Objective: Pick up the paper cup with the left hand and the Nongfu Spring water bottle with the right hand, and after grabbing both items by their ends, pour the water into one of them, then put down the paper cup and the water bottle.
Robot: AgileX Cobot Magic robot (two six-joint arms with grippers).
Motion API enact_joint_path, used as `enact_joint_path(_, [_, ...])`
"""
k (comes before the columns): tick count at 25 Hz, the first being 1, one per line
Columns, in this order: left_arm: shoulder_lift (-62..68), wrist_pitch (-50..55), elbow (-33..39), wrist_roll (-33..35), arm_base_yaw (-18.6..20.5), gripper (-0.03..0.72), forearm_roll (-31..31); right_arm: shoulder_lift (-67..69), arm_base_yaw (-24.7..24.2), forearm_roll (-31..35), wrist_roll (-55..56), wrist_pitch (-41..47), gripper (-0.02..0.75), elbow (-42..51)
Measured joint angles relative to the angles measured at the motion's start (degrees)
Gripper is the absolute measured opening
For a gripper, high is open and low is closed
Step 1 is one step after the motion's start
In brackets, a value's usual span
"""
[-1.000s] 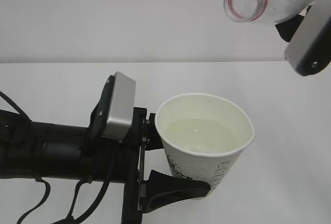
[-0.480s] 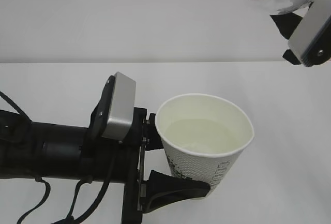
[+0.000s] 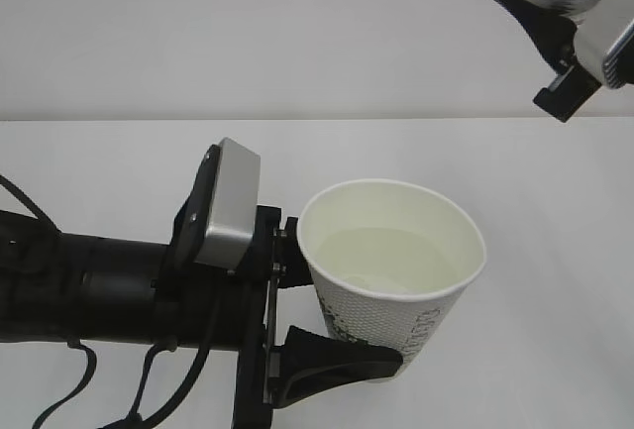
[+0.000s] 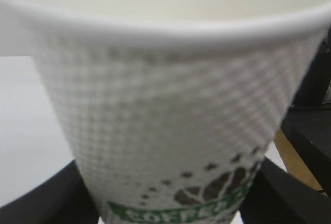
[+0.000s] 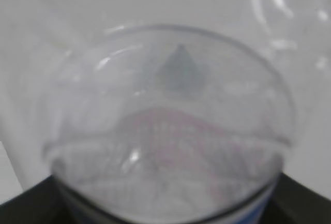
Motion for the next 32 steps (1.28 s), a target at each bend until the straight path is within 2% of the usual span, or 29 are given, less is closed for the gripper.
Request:
enact_joint_path(24, [0.0,0.0,0.0,0.0,0.0,0.519,0.0,0.0,0.0,0.0,24.6,0.1,0.485,0.0])
enact_joint_path(32, [0.0,0.0,0.0,0.0,0.0,0.519,0.0,0.0,0.0,0.0,29.1,0.1,0.485,0.0])
